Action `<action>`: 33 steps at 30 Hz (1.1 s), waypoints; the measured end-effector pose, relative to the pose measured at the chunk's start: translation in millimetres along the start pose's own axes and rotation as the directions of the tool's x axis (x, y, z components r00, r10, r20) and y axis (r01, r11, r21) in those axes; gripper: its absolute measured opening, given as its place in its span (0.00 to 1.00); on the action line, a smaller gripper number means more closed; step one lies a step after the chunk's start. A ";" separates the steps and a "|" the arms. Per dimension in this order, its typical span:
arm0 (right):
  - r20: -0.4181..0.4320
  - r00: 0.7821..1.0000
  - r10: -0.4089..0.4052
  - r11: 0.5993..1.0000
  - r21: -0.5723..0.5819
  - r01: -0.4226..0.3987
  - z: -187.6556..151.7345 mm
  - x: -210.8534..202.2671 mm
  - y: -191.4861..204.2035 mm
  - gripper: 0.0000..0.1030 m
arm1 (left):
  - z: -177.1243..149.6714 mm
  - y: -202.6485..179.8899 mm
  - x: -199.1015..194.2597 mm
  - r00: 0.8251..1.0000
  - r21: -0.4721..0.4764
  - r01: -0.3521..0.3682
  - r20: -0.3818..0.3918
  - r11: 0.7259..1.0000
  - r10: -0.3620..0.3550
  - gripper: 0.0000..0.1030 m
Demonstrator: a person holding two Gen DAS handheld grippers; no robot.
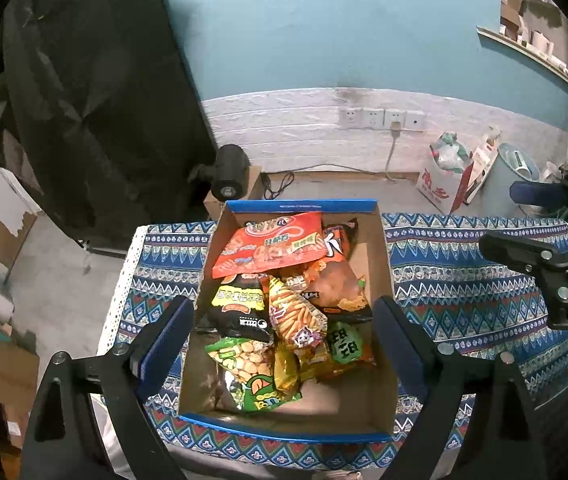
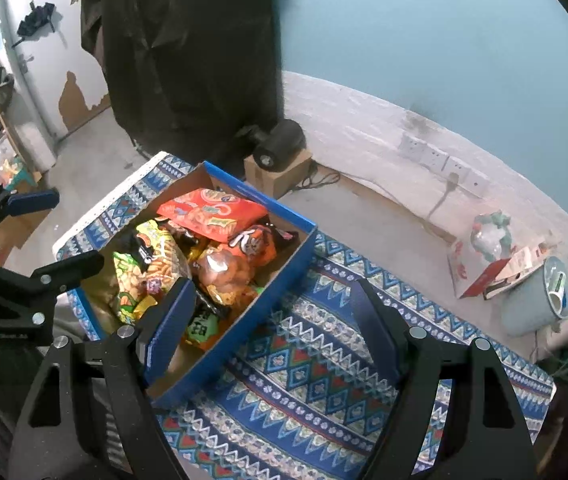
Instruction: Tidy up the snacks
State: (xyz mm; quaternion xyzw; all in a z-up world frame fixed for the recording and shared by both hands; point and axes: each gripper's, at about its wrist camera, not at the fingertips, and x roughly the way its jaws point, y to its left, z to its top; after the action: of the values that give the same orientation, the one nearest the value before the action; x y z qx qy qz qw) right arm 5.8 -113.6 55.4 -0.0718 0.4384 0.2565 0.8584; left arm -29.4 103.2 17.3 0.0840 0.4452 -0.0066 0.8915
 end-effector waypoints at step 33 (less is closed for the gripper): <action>0.002 1.000 -0.014 0.999 0.030 0.013 -6.0 -1.4 -14.9 0.76 | 1.2 -9.5 -3.8 1.000 0.013 0.008 -0.002 1.000 -0.008 0.90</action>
State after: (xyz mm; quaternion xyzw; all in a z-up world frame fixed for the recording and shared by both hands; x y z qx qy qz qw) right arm 8.4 -129.0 51.4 -0.0614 0.4406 0.2441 0.8617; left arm -31.5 93.4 19.7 0.0881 0.4462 -0.0129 0.8905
